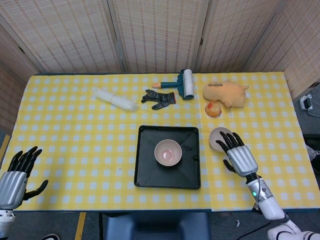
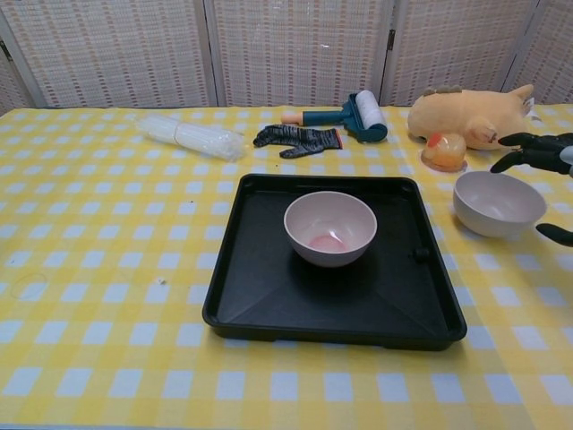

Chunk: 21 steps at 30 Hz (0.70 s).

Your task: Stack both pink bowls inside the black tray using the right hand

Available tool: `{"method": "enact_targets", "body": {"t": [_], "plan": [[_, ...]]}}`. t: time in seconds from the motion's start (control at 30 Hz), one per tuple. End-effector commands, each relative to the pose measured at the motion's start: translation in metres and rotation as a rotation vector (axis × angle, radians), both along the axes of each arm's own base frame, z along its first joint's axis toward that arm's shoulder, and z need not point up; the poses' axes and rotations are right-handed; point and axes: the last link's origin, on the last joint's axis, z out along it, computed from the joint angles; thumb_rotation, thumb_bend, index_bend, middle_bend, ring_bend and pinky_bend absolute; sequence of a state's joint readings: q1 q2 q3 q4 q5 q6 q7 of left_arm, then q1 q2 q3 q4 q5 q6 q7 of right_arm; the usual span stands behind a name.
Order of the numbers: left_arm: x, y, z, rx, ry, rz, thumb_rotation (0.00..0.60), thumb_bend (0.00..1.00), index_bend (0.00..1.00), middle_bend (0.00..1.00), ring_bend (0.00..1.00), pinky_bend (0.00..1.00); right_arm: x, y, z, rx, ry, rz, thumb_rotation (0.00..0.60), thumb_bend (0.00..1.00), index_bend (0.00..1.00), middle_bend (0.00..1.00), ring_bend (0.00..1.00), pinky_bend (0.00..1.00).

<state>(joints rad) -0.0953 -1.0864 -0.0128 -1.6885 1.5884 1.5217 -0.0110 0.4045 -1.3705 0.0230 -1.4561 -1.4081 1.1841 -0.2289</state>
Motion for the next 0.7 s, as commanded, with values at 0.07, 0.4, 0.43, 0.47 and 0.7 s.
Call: {"method": "enact_targets", "body": {"t": [0.07,0.4,0.43,0.47,0.7], "plan": [[-0.001,0.001,0.001,0.007,0.006,0.006,0.600,0.32,0.00,0.07,0.12,0.05,-0.014,-0.004,-0.003,0.004,-0.003,-0.060,0.600,0.43,0.23,0.00,0.00,0.00],[-0.002,0.002,0.001,0.020,0.004,0.009,0.600,0.32,0.00,0.07,0.12,0.05,-0.028,-0.028,-0.019,0.012,-0.018,-0.127,0.600,0.43,0.35,0.00,0.00,0.00],[-0.003,0.003,0.001,0.019,0.005,0.010,0.600,0.32,0.00,0.07,0.12,0.05,-0.029,-0.030,-0.020,0.016,-0.020,-0.130,0.600,0.43,0.37,0.00,0.00,0.00],[-0.004,0.003,0.001,0.019,0.007,0.013,0.600,0.32,0.00,0.07,0.12,0.05,-0.029,-0.033,-0.022,0.018,-0.019,-0.129,0.600,0.43,0.38,0.00,0.00,0.00],[-0.005,0.005,0.001,0.031,0.016,0.014,0.600,0.32,0.00,0.00,0.09,0.05,-0.030,-0.044,-0.034,0.040,-0.024,-0.130,0.600,0.43,0.46,0.00,0.00,0.00]]}}
